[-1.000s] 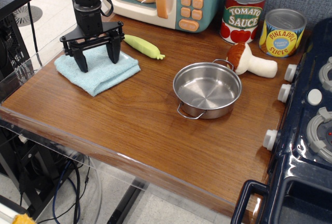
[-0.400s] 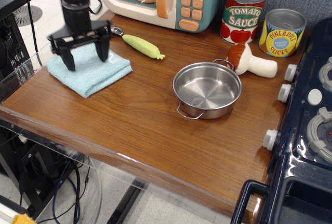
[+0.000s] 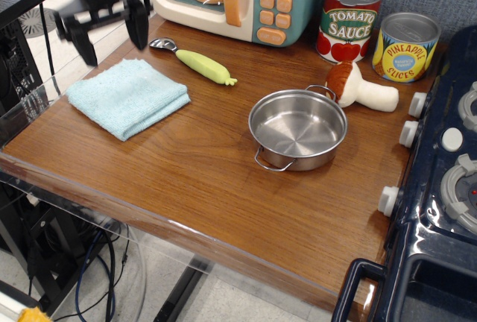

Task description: Slide the blue rag until it is next to the spoon in fron of the microwave.

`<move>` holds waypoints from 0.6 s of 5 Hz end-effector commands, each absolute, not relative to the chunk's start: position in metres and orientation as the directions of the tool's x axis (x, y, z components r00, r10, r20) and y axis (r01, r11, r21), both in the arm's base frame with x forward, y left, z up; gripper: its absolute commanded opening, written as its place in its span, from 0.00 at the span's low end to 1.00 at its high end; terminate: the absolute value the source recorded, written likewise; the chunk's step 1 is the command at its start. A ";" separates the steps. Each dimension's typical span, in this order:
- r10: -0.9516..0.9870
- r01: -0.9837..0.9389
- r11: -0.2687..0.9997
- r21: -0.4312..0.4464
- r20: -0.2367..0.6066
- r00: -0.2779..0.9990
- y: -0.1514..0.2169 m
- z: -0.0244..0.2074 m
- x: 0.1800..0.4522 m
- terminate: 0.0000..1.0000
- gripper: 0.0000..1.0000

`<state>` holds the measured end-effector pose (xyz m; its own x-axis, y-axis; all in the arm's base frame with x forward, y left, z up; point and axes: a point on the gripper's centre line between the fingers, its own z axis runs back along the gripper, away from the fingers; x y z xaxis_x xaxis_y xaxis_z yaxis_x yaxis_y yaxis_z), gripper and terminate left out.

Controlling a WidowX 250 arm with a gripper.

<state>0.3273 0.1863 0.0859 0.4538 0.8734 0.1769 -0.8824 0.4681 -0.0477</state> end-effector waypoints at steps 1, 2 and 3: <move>0.826 -0.852 0.517 -0.083 0.310 0.471 0.181 0.109 0.321 0.00 1.00; 0.826 -0.852 0.517 -0.083 0.310 0.471 0.181 0.109 0.321 0.00 1.00; 0.826 -0.852 0.517 -0.083 0.310 0.471 0.181 0.109 0.321 1.00 1.00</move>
